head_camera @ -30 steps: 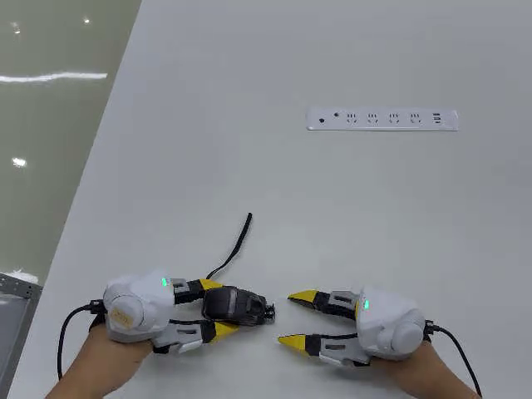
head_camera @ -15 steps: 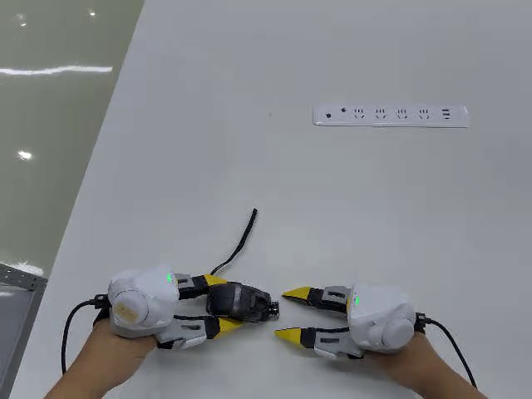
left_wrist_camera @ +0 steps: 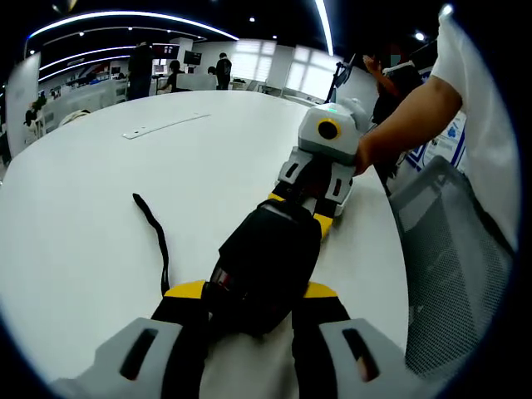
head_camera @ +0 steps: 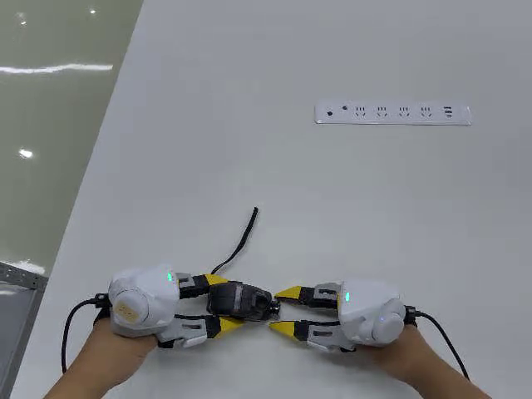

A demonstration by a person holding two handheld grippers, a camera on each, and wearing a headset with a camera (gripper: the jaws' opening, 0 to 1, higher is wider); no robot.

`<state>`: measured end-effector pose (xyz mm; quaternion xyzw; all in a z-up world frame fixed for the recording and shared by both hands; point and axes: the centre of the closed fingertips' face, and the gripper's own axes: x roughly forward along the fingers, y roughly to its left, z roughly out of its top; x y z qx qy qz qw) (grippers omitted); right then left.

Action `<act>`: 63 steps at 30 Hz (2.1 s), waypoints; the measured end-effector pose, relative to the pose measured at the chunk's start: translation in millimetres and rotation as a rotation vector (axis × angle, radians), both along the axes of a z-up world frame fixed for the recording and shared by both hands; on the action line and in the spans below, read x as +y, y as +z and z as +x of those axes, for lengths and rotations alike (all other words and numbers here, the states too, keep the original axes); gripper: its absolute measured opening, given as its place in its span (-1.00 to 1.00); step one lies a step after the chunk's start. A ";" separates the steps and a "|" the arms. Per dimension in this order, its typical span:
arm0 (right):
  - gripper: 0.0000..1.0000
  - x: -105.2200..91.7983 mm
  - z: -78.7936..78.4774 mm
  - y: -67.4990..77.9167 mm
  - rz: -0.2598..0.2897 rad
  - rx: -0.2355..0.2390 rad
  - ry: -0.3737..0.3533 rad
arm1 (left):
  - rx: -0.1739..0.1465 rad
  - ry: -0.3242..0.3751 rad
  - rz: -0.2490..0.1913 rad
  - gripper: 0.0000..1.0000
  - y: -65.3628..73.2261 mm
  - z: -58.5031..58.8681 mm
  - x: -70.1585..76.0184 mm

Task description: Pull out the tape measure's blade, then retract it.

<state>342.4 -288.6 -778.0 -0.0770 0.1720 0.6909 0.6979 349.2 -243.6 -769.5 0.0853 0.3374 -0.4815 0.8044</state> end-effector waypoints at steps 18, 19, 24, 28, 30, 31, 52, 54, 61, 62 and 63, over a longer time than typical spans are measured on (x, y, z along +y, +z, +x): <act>-0.65 -2.1 -0.1 -0.9 0.001 0.012 0.035 | 0.000 -0.009 0.002 -0.29 -0.5 0.1 -0.6; -0.65 -2.2 0.1 -0.8 0.001 0.012 0.038 | 0.000 -0.010 0.002 -0.29 -0.6 0.1 -0.6; -0.66 -3.1 0.2 -0.2 0.003 0.034 0.043 | 0.001 -0.010 0.002 -0.29 -1.0 0.1 -0.5; -0.71 -4.7 2.2 -0.8 0.002 0.050 0.040 | 0.003 -0.010 -0.002 -0.29 -1.3 0.0 -0.7; -0.71 -4.2 1.9 -0.8 0.002 0.041 0.044 | 0.003 -0.010 -0.001 -0.29 -1.4 -0.2 -0.8; -0.71 -3.9 1.8 -0.7 0.002 0.040 0.044 | 0.003 -0.010 -0.001 -0.29 -1.5 -0.2 -0.8; -0.75 -2.3 1.8 -0.8 0.003 0.024 0.033 | 0.001 -0.003 0.000 -0.30 -2.6 0.0 -0.2; -0.75 -2.1 2.0 -0.9 0.003 0.021 0.034 | 0.002 -0.003 -0.001 -0.30 -2.6 0.0 -0.5; -0.75 -2.1 2.5 -1.2 0.003 0.027 0.030 | 0.003 -0.007 -0.005 -0.30 -2.2 -0.1 0.0; -0.75 -2.2 2.4 -1.2 0.003 0.026 0.028 | 0.003 -0.009 -0.005 -0.30 -2.2 -0.2 0.1; -0.75 -2.4 2.5 -1.3 0.002 0.025 0.025 | -0.004 -0.020 0.005 -0.31 -2.4 -0.2 0.3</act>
